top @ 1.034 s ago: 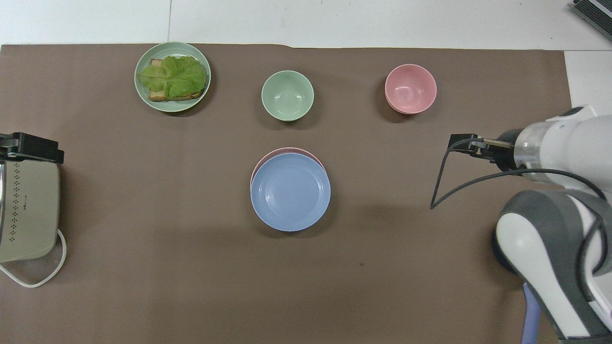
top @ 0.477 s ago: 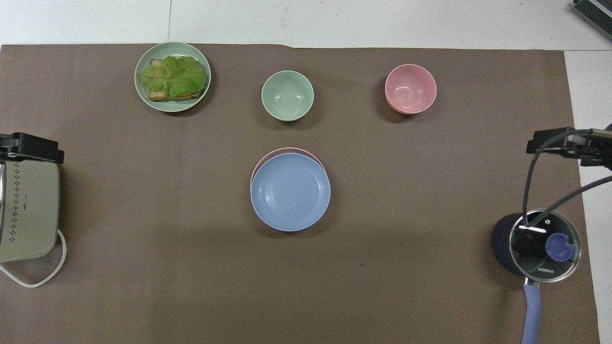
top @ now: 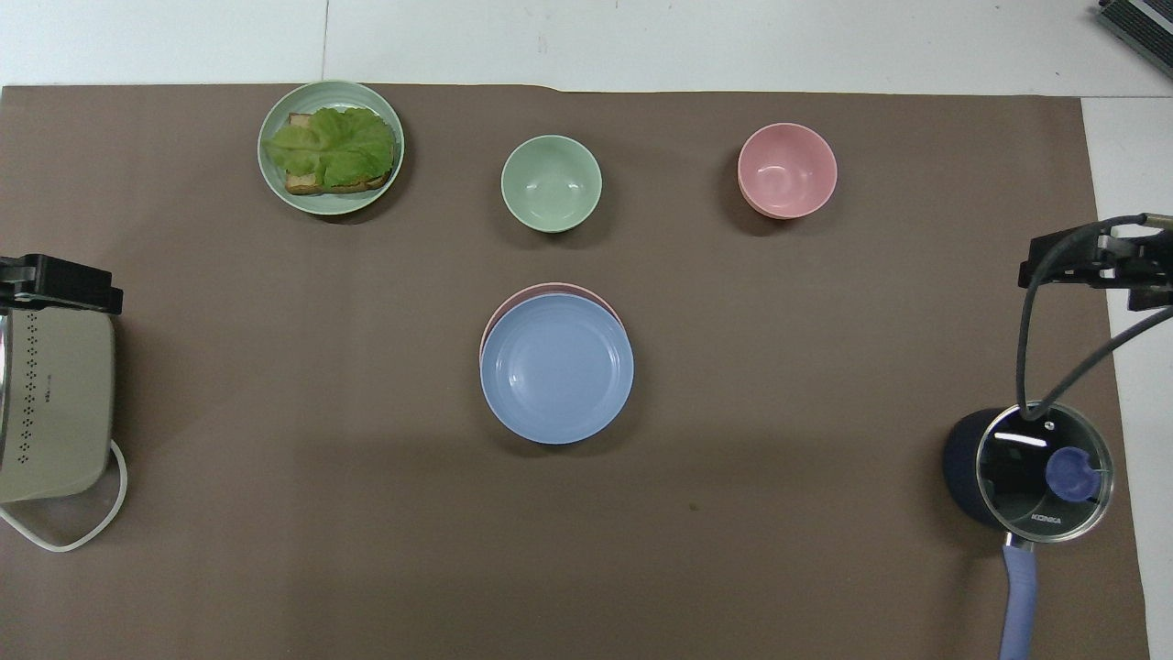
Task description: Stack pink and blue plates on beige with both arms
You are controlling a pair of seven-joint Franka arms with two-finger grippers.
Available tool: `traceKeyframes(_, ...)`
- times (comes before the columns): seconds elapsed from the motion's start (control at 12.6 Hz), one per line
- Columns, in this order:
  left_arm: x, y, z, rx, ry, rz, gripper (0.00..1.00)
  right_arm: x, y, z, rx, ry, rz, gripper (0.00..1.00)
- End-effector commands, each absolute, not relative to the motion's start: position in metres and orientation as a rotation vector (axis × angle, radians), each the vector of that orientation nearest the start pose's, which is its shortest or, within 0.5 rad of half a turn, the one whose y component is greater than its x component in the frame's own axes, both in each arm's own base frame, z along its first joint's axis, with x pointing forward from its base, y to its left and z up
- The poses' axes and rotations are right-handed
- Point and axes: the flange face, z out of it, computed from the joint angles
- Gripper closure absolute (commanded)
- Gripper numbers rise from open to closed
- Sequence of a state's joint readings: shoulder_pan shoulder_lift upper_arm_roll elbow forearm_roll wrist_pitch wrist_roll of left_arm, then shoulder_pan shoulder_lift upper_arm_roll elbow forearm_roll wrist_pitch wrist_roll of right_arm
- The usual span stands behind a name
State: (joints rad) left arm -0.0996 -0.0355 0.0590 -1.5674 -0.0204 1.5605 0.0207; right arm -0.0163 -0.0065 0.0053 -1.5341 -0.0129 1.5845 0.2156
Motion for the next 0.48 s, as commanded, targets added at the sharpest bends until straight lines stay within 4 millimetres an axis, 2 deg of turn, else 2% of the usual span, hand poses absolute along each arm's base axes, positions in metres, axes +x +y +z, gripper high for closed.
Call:
traceKeyframes(0.0, 0.5403, -0.0211, 0.6457, -3.144, 0.106, -0.034, 0.00, 0.5559, -0.0107, 0.6505, -3.144, 0.284, -0.077, 0.00)
traceKeyframes(0.4, 0.5403, -0.0211, 0.6450, -3.144, 0.106, -0.031, 0.00, 0.5515, -0.0115, 0.6473, -3.149, 0.260, -0.041, 0.00)
